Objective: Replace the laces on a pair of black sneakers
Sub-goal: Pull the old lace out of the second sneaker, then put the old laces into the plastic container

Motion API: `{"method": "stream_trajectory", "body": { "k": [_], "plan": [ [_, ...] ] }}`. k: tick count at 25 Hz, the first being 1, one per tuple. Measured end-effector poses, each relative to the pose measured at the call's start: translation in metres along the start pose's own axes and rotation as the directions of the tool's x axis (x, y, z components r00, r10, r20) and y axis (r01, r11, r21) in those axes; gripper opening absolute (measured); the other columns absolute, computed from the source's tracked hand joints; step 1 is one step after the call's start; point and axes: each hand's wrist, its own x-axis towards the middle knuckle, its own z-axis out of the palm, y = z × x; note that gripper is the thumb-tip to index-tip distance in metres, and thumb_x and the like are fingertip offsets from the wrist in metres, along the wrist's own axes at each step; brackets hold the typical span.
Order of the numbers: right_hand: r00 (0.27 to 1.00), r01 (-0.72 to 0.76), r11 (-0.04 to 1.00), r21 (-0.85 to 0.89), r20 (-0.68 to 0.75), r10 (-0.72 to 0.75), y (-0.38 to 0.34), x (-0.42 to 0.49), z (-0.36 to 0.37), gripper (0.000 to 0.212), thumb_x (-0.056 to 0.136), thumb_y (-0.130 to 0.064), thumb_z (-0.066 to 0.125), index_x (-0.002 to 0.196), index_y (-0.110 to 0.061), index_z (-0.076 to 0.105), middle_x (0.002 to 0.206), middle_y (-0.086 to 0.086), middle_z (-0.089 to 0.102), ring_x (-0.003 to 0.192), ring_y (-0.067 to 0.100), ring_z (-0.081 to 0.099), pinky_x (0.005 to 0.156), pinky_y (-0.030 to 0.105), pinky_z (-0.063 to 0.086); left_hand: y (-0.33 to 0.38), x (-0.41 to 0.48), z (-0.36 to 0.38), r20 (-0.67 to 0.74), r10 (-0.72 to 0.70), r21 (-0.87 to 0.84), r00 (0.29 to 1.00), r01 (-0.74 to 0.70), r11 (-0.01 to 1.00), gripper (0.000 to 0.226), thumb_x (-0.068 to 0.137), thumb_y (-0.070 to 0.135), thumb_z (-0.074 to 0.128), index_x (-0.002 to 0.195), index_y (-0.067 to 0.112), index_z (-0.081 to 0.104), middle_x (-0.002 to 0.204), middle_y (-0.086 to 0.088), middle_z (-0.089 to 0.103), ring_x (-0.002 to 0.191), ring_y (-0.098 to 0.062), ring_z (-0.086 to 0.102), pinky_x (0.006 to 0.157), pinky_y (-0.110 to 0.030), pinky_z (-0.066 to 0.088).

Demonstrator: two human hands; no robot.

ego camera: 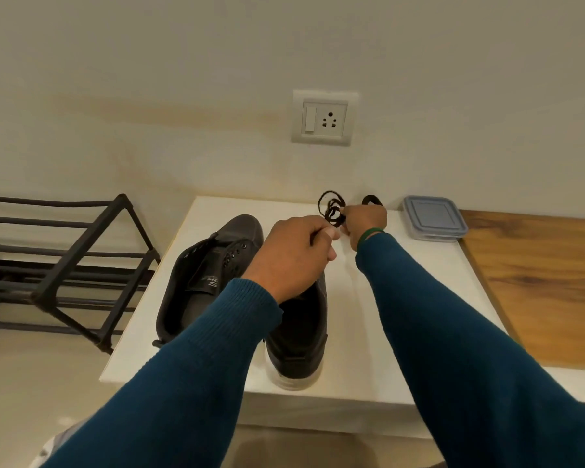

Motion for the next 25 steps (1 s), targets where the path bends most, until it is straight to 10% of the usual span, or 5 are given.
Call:
{"method": "stream_trajectory", "body": {
  "k": [2, 6, 11, 17, 25],
  "plan": [
    [0.988, 0.069, 0.977, -0.202, -0.123, -0.095, 0.012, 0.011, 0.008, 0.046, 0.09, -0.005, 0.067, 0.134, -0.003, 0.056, 0.122, 0.014, 0.067, 0.104, 0.027, 0.067, 0.089, 0.036, 0.056, 0.002, 0.002, 0.002, 0.002, 0.014, 0.001, 1.0, -0.014, 1.0, 0.025, 0.104, 0.027, 0.046, 0.107, 0.023, 0.071, 0.08, 0.011, 0.072, 0.079, -0.005, 0.068, 0.084, -0.032, 0.058],
    [0.973, 0.169, 0.886, -0.432, -0.074, -0.221, 0.01, 0.007, 0.011, 0.014, 0.093, -0.017, 0.064, 0.082, -0.008, 0.061, 0.086, 0.006, 0.067, 0.069, 0.018, 0.059, 0.048, 0.023, 0.036, 0.011, 0.002, 0.01, 0.017, 0.074, 0.118, 0.997, -0.076, 0.99, 0.028, 0.104, 0.029, 0.045, 0.104, 0.018, 0.07, 0.085, 0.005, 0.072, 0.084, -0.011, 0.067, 0.087, -0.039, 0.055],
    [0.933, 0.283, 0.786, -0.55, -0.03, -0.357, 0.019, -0.013, -0.035, 0.007, 0.088, -0.004, 0.058, 0.086, -0.008, 0.063, 0.089, 0.009, 0.063, 0.081, 0.024, 0.062, 0.062, 0.027, 0.043, 0.026, -0.007, 0.024, 0.147, 0.117, 0.344, 0.982, -0.161, 0.925, 0.031, 0.105, 0.033, 0.04, 0.112, 0.017, 0.066, 0.095, 0.0, 0.07, 0.087, -0.016, 0.065, 0.085, -0.041, 0.055],
    [0.8, 0.289, 0.178, -0.941, 0.135, -0.585, 0.021, 0.019, -0.142, 0.029, 0.091, -0.001, 0.048, 0.115, -0.006, 0.064, 0.123, 0.016, 0.053, 0.119, 0.038, 0.045, 0.099, 0.047, 0.034, 0.037, -0.022, 0.041, 0.315, 0.094, 0.433, 0.945, -0.231, 0.871, 0.032, 0.106, 0.031, 0.039, 0.122, 0.02, 0.064, 0.105, 0.003, 0.071, 0.092, -0.014, 0.065, 0.091, -0.037, 0.055],
    [0.703, 0.387, -0.387, -0.837, 0.539, -0.464, 0.015, 0.024, -0.155, 0.033, 0.098, -0.007, 0.046, 0.13, -0.006, 0.05, 0.125, 0.015, 0.055, 0.111, 0.031, 0.054, 0.091, 0.042, 0.046, 0.044, -0.025, 0.055, 0.384, 0.081, 0.49, 0.92, -0.278, 0.826, 0.034, 0.106, 0.029, 0.037, 0.124, 0.02, 0.063, 0.109, 0.0, 0.07, 0.095, -0.018, 0.064, 0.091, -0.04, 0.054]
  ]
}}
